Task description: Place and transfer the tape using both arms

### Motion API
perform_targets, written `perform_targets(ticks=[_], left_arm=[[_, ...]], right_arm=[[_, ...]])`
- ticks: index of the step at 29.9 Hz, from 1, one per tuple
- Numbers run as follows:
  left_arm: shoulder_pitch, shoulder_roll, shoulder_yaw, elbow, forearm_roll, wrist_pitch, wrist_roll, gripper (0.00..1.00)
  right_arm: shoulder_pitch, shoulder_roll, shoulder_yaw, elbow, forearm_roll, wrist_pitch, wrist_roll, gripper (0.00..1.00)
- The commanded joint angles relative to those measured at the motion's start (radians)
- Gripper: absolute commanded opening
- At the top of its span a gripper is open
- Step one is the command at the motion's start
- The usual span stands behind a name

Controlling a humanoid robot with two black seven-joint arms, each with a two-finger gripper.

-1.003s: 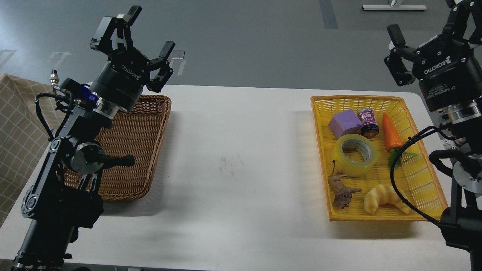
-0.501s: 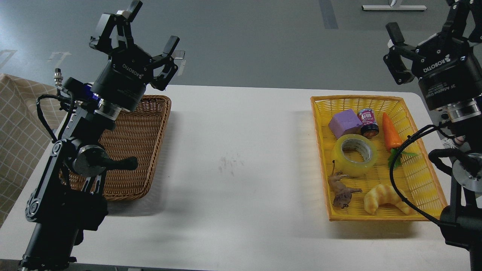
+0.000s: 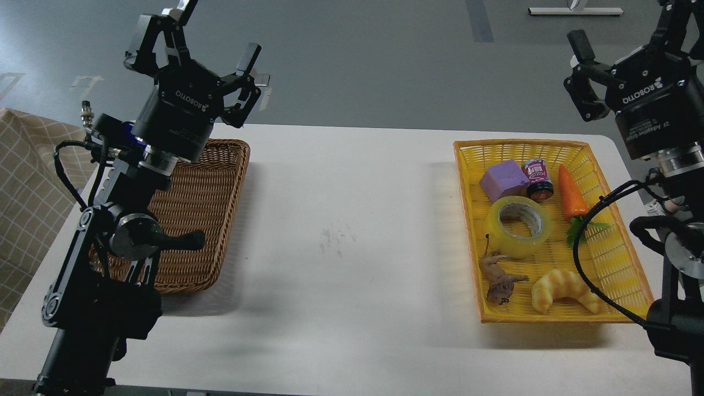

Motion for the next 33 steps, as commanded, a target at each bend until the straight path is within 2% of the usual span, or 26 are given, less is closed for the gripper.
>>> perform_targets(ticks=[1,8,18,33], left_arm=[[0.025,0.007,0.001,0.0,0.0,-0.009,-0.001,0.98],[0.033,0.014,0.001,0.012,0.0,-0.009,0.006,0.98],[0.027,0.004,-0.01,0.018,0.01,-0.009,-0.011,0.98],[-0.007,-0.007,-0.018,0.015,0.001,-0.009,-0.014,0.98]], right_arm=[[0.025,-0.005,0.0,0.0,0.0,-0.001,0.001,1.0],[0.028,-0.001,-0.002,0.003,0.001,-0.001,0.005,1.0],[0.014,0.003,-0.003,0.014,0.001,0.0,0.003,1.0],[-0.01,-0.001,-0.005,0.017,0.003,0.008,0.002,1.0]])
